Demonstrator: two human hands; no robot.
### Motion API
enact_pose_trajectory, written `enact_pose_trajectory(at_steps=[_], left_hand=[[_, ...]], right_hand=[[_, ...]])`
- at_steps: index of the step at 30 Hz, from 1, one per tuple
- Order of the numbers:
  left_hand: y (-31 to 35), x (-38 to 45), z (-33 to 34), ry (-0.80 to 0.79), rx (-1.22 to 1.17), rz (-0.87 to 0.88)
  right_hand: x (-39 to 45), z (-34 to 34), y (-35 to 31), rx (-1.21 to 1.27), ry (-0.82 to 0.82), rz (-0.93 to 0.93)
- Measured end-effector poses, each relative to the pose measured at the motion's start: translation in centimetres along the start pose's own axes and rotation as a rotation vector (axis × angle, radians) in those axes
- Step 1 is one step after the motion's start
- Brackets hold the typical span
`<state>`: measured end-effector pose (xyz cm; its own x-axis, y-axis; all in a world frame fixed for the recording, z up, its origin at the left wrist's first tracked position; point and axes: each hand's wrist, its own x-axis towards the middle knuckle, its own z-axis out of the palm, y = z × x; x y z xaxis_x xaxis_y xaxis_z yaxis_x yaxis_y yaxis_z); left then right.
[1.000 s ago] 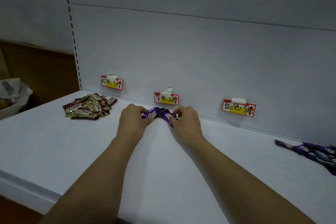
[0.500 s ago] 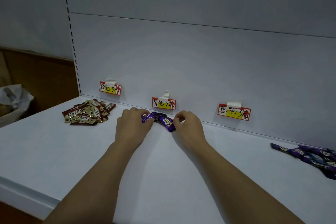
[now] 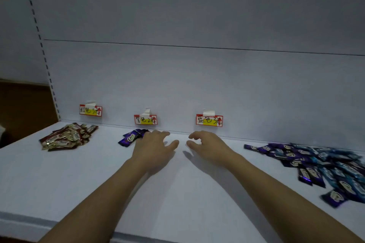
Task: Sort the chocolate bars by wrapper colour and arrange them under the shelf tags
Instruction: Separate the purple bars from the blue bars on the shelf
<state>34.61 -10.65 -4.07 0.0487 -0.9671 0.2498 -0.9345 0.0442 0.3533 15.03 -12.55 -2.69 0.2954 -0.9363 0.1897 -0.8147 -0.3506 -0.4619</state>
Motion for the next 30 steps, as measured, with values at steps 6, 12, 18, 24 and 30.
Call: enact_pose_trajectory(at_steps=[6, 12, 18, 24, 30], left_hand=[[10.2, -0.5, 4.2, -0.178, -0.011, 0.141], [18.9, 1.1, 7.6, -0.187, -0.148, 0.246], [23.4, 3.9, 10.3, -0.15, -0.238, 0.267], [22.6, 5.4, 12.2, -0.163, -0.215, 0.339], [22.0, 5.7, 11.3, -0.236, -0.249, 0.366]], right_hand=[[-5.8, -6.3, 7.9, -0.058, -0.014, 0.042], [-8.4, -12.1, 15.0, -0.034, 0.132, 0.151], [-6.8, -15.0, 20.1, -0.056, 0.195, 0.189], [-5.4, -13.2, 22.1, -0.126, 0.195, 0.151], [-6.4, -13.5, 22.1, -0.105, 0.115, 0.121]])
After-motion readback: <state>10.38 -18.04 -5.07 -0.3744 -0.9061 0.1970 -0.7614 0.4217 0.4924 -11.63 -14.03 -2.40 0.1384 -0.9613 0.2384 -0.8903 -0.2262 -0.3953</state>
